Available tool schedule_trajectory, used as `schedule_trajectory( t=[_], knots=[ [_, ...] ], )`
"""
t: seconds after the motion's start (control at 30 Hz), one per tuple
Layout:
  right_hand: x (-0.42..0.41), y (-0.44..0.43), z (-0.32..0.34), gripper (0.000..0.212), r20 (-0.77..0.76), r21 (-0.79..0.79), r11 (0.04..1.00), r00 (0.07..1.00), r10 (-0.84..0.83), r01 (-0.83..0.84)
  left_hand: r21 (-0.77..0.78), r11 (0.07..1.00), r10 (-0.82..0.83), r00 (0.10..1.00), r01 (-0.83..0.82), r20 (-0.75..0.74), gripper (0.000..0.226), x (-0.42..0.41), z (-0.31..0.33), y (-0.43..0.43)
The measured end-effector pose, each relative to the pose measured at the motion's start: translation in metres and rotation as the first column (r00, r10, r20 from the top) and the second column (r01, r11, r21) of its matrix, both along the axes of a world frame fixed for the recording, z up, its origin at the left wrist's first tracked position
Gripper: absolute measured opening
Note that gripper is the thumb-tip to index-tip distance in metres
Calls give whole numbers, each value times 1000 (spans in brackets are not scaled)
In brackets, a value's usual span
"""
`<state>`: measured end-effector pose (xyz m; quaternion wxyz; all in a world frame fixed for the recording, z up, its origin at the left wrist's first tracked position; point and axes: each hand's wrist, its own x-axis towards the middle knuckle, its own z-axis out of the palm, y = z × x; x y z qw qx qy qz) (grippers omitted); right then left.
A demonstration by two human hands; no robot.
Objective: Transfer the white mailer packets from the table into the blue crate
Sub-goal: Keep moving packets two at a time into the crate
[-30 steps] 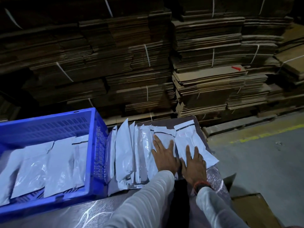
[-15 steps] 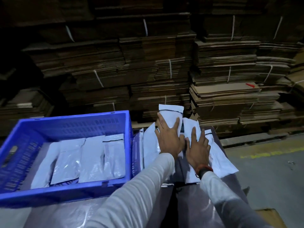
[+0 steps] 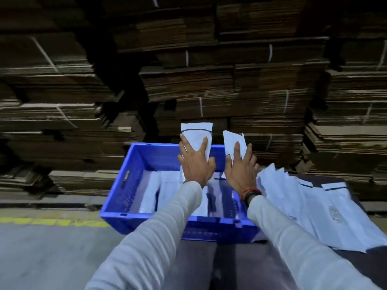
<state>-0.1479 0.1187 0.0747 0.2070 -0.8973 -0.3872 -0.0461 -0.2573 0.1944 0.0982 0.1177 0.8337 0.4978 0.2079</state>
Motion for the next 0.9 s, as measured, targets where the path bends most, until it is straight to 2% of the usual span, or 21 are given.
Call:
schedule_trajectory(
  t=[0.2, 0.37, 0.6, 0.77, 0.9],
  knots=[
    [-108, 65, -27, 61, -108, -79, 994, 992, 70, -79, -116, 987, 99, 991, -109, -88, 67, -110, -39, 61],
    [-162, 99, -67, 61, -205, -166, 977, 973, 102, -137, -216, 969, 75, 976, -119, -205, 71, -164, -85, 92],
    [-182, 130, -107, 62, -321, -273, 949, 945, 67, -160, -301, 951, -26, 949, -74, -315, 72, -184, -130, 114],
    [-183, 144, -124, 62, -390, -335, 921, 919, 57, -199, -376, 925, -66, 945, -62, -320, 71, -173, -143, 126],
    [-183, 151, -133, 63, -425, -372, 902, 904, 45, -220, -505, 861, -96, 956, -60, -276, 72, -171, -153, 129]
  ],
)
